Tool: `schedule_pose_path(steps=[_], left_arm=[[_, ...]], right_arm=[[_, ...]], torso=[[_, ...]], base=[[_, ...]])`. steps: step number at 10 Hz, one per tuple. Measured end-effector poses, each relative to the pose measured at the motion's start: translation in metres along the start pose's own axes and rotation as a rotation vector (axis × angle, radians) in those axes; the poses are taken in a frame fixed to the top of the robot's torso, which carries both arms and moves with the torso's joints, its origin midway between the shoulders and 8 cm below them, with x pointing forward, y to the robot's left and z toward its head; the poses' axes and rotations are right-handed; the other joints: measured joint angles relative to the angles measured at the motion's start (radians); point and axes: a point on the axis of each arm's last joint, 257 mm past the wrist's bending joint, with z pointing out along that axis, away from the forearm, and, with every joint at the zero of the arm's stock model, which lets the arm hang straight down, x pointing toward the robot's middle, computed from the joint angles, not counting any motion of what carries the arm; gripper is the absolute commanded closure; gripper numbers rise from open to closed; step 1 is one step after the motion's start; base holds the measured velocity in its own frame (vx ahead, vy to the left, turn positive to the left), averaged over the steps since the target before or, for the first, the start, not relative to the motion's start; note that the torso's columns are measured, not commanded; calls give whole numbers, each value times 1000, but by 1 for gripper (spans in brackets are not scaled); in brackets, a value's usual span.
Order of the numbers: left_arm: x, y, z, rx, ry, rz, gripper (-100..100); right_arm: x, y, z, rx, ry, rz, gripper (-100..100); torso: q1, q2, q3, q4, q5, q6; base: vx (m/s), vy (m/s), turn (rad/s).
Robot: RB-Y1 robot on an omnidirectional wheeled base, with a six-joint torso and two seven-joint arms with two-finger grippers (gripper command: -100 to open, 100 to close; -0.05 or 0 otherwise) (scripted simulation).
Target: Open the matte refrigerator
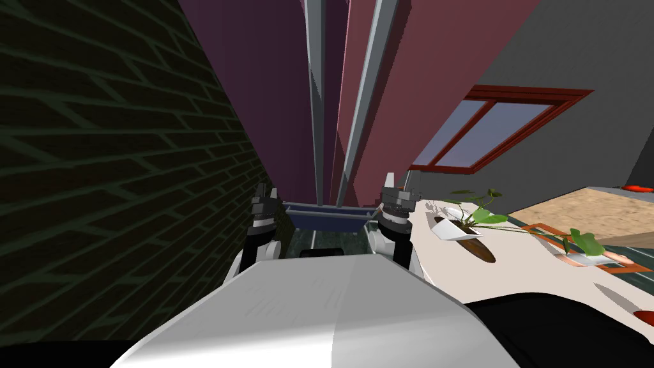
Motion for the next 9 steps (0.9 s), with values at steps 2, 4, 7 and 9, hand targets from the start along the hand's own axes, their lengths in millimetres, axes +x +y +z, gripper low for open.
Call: schedule_pose_path(steps=[2, 4, 7, 9], left_arm=[[0, 0, 0, 0, 0, 0, 0], [0, 0, 0, 0, 0, 0, 0], [0, 0, 0, 0, 0, 0, 0], [0, 0, 0, 0, 0, 0, 0]], right_arm=[[0, 0, 0, 0, 0, 0, 0], [0, 0, 0, 0, 0, 0, 0], [0, 0, 0, 0, 0, 0, 0], [0, 0, 0, 0, 0, 0, 0]], torso=[[0, 104, -209, 105, 0, 0], [0, 248, -497, 248, 0, 0], [0, 470, -939, 470, 0, 0], [0, 618, -1234, 617, 0, 0]], base=[[0, 0, 0], [0, 0, 0], [0, 0, 0], [0, 0, 0]])
